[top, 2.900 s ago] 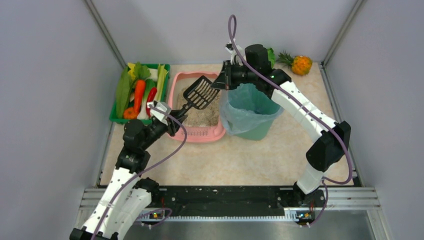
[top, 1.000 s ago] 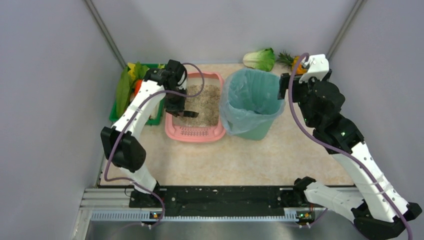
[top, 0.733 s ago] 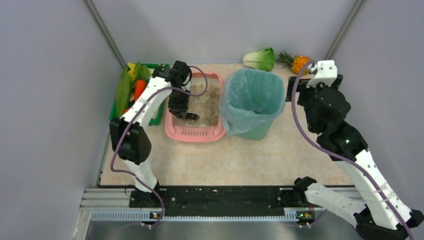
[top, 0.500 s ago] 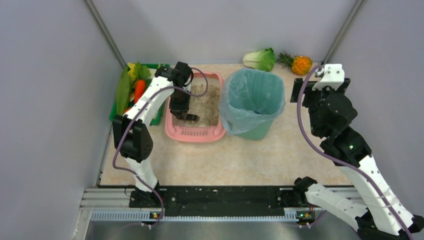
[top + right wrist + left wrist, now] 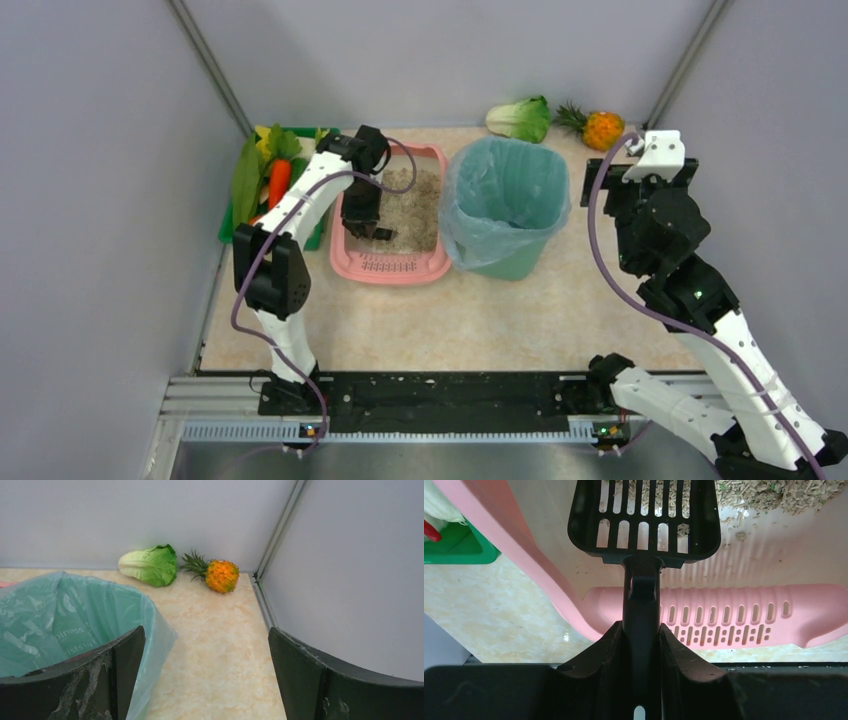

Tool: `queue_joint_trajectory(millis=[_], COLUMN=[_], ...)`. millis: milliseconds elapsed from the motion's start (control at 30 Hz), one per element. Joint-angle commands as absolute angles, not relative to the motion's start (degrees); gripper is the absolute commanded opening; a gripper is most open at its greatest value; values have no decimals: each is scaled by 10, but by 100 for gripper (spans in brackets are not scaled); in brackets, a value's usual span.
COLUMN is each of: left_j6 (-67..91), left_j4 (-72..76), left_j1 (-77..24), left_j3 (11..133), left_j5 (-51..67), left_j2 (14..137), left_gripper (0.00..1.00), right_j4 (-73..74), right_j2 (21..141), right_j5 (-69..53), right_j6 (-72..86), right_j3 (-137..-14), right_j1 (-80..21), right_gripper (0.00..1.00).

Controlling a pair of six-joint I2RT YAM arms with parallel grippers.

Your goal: Clean the litter box

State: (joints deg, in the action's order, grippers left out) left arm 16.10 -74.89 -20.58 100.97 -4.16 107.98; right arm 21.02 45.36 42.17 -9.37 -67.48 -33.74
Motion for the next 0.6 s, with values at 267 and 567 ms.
queue_joint_trajectory(millis=[267, 567], left_j6=[177, 183], left_j4=[-630, -595], left_j1=[-191, -178], left_j3=[1004, 996], left_j5=[-23, -34], left_j2=[1137, 1156], left_gripper=[0, 0], right_j4=[202, 202], right_j2=[432, 432], right_j5=[435, 440], right_j6=[-96, -98], right_j3=[-671, -667], right_j1=[-341, -341], right_gripper=[93, 94])
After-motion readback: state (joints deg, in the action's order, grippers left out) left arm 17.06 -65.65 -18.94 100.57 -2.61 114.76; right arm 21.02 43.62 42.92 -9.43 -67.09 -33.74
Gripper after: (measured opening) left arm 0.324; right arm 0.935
